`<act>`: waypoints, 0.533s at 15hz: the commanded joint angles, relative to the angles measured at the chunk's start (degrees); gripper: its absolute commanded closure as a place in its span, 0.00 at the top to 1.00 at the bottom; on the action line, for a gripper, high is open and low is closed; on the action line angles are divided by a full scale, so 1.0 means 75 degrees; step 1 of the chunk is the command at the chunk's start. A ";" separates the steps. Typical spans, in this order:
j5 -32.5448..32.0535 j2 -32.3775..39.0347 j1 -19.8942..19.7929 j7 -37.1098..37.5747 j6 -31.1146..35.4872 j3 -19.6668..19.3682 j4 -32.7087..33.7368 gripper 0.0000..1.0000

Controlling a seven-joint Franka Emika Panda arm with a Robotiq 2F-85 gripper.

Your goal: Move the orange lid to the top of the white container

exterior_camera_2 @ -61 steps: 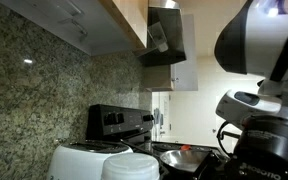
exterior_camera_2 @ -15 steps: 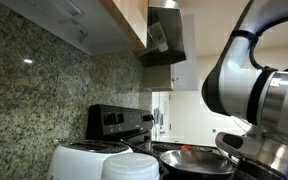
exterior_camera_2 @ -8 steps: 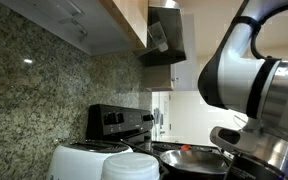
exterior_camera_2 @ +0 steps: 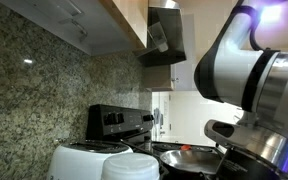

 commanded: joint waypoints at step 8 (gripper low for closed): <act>0.0571 -0.0015 0.1019 0.0000 0.0049 -0.0697 0.0050 0.75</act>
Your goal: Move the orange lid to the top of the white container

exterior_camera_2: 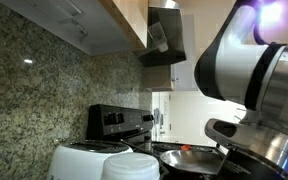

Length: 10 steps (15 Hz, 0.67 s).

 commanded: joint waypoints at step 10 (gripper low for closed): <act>0.0181 0.0160 0.1976 0.0000 -0.0034 -0.1766 0.0068 0.05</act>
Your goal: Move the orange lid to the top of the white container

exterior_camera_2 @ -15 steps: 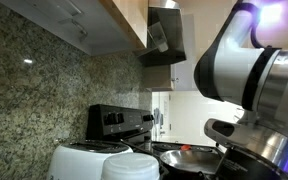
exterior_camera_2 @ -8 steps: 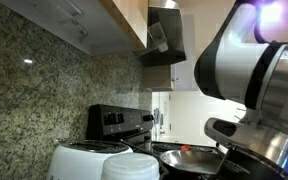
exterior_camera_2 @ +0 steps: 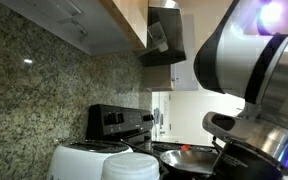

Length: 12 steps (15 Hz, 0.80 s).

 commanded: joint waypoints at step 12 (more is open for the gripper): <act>-0.0390 -0.0687 0.2164 0.0002 0.0092 -0.1937 -0.1066 0.04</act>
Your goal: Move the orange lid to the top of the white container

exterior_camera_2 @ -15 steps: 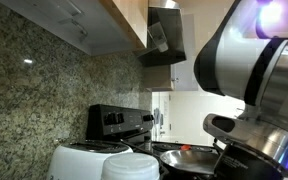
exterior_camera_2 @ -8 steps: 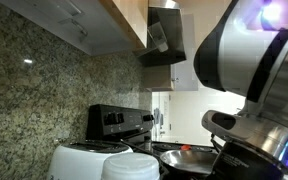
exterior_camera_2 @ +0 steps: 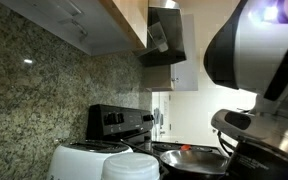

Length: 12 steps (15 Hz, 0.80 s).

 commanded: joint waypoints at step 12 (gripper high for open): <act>-0.1695 -0.1839 0.3285 0.0000 0.0172 -0.4158 -0.0471 0.04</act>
